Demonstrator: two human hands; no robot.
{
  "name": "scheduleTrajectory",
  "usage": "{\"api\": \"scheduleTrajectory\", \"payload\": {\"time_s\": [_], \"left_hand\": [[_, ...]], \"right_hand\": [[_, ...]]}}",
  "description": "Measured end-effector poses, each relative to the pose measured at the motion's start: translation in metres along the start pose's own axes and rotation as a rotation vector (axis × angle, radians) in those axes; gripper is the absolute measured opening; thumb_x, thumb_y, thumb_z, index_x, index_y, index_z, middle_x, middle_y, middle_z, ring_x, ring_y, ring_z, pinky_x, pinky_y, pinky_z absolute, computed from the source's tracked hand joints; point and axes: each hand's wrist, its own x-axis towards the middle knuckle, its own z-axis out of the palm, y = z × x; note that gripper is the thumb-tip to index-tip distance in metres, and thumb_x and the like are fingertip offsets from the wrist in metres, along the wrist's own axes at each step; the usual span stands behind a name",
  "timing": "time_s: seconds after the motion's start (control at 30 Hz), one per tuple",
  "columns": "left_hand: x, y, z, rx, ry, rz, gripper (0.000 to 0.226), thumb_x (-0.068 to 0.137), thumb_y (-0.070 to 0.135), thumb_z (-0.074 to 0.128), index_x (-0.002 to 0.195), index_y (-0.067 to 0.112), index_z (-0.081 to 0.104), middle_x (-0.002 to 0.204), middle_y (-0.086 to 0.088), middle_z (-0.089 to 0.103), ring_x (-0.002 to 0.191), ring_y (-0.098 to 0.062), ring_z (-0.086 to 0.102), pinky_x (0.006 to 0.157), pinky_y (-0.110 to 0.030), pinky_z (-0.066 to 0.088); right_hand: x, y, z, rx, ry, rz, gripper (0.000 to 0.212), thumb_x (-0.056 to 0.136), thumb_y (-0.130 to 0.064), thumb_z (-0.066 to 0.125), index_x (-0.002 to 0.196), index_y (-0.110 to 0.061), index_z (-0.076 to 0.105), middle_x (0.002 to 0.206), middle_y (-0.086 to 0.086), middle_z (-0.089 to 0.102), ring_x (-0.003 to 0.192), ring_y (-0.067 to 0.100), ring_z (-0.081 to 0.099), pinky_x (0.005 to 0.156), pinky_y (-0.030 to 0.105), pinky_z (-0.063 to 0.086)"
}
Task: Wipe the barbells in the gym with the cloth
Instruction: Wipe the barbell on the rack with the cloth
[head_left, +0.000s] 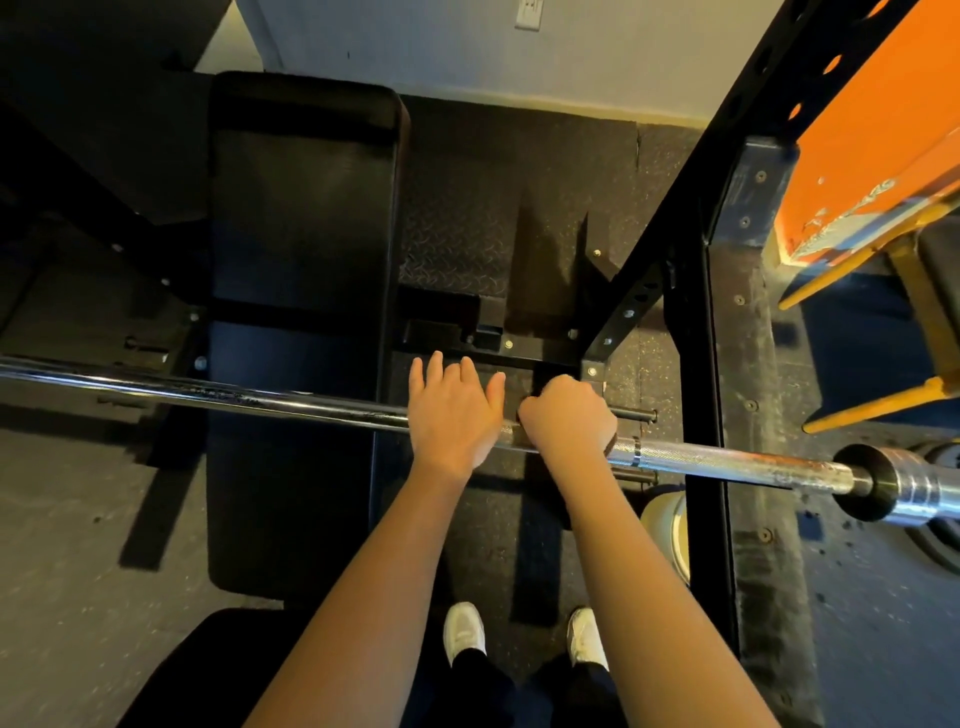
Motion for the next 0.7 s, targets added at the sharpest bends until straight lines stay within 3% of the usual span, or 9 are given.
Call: {"api": "scheduleTrajectory", "payload": {"time_s": [0.07, 0.13, 0.23, 0.33, 0.4, 0.47, 0.53, 0.6, 0.7], "left_hand": [[0.001, 0.001, -0.001, 0.000, -0.004, 0.002, 0.065, 0.101, 0.047, 0.013, 0.142, 0.009, 0.046, 0.142, -0.008, 0.053, 0.144, -0.024, 0.029, 0.120, -0.044, 0.013], [-0.001, 0.001, -0.001, -0.005, 0.004, 0.010, 0.066, 0.100, 0.048, 0.011, 0.142, 0.010, 0.046, 0.142, -0.008, 0.053, 0.144, -0.023, 0.030, 0.120, -0.045, 0.015], [-0.002, 0.000, 0.000, -0.002, -0.006, 0.017, 0.064, 0.101, 0.048, 0.013, 0.142, 0.011, 0.046, 0.142, -0.007, 0.053, 0.144, -0.023, 0.030, 0.120, -0.045, 0.014], [-0.002, 0.000, 0.000, 0.007, 0.006, 0.006, 0.063, 0.102, 0.047, 0.014, 0.142, 0.011, 0.046, 0.142, -0.008, 0.053, 0.143, -0.023, 0.031, 0.120, -0.045, 0.014], [0.000, 0.000, 0.000, -0.001, -0.001, 0.005, 0.064, 0.102, 0.047, 0.013, 0.143, 0.010, 0.045, 0.143, -0.008, 0.052, 0.143, -0.023, 0.030, 0.120, -0.045, 0.015], [-0.001, 0.000, 0.001, -0.004, 0.003, 0.012, 0.065, 0.101, 0.047, 0.012, 0.143, 0.011, 0.045, 0.143, -0.008, 0.051, 0.143, -0.023, 0.031, 0.120, -0.045, 0.015], [-0.001, -0.001, 0.002, -0.005, -0.002, 0.015, 0.066, 0.100, 0.048, 0.012, 0.143, 0.011, 0.045, 0.143, -0.008, 0.052, 0.143, -0.024, 0.031, 0.120, -0.044, 0.015], [0.001, -0.001, 0.003, -0.005, 0.000, 0.017, 0.064, 0.101, 0.048, 0.013, 0.143, 0.010, 0.045, 0.143, -0.008, 0.052, 0.143, -0.024, 0.031, 0.120, -0.044, 0.015], [0.005, -0.001, 0.000, -0.036, -0.014, 0.015, 0.063, 0.102, 0.047, 0.014, 0.144, 0.010, 0.044, 0.144, -0.009, 0.051, 0.144, -0.024, 0.030, 0.120, -0.044, 0.015]], "right_hand": [[-0.014, 0.012, 0.006, -0.001, 0.112, -0.143, 0.030, 0.098, -0.026, 0.048, 0.124, -0.023, 0.061, 0.115, 0.003, 0.065, 0.102, 0.024, 0.061, 0.090, 0.040, 0.051], [-0.039, 0.027, 0.015, 0.030, 0.265, -0.299, 0.032, 0.098, -0.023, 0.049, 0.127, -0.024, 0.063, 0.128, -0.001, 0.062, 0.115, 0.024, 0.056, 0.096, 0.039, 0.045], [-0.017, 0.016, 0.011, -0.047, 0.183, -0.191, 0.028, 0.100, -0.028, 0.044, 0.115, -0.022, 0.067, 0.103, 0.000, 0.067, 0.094, 0.021, 0.062, 0.083, 0.036, 0.048], [-0.009, 0.008, 0.005, -0.088, 0.065, -0.111, 0.036, 0.100, -0.043, 0.042, 0.092, -0.018, 0.066, 0.073, -0.005, 0.059, 0.068, 0.013, 0.057, 0.065, 0.030, 0.045], [-0.019, 0.019, 0.010, -0.021, 0.233, -0.206, 0.034, 0.099, -0.043, 0.046, 0.088, -0.019, 0.066, 0.078, -0.007, 0.060, 0.077, 0.014, 0.058, 0.072, 0.031, 0.046], [-0.032, 0.028, 0.018, 0.049, 0.346, -0.271, 0.026, 0.098, -0.032, 0.049, 0.093, -0.017, 0.070, 0.082, -0.004, 0.062, 0.078, 0.014, 0.059, 0.069, 0.028, 0.043], [-0.018, 0.018, 0.015, 0.023, 0.317, -0.171, 0.022, 0.097, -0.025, 0.047, 0.104, -0.017, 0.066, 0.084, 0.000, 0.063, 0.080, 0.018, 0.063, 0.064, 0.028, 0.040], [-0.007, 0.011, 0.013, -0.004, 0.260, -0.118, 0.031, 0.098, -0.022, 0.046, 0.126, -0.022, 0.058, 0.104, 0.002, 0.067, 0.093, 0.021, 0.063, 0.069, 0.030, 0.045], [-0.024, 0.032, 0.018, 0.002, 0.283, -0.340, 0.030, 0.095, -0.018, 0.052, 0.122, -0.020, 0.066, 0.121, 0.000, 0.066, 0.109, 0.022, 0.059, 0.090, 0.035, 0.048]]}}
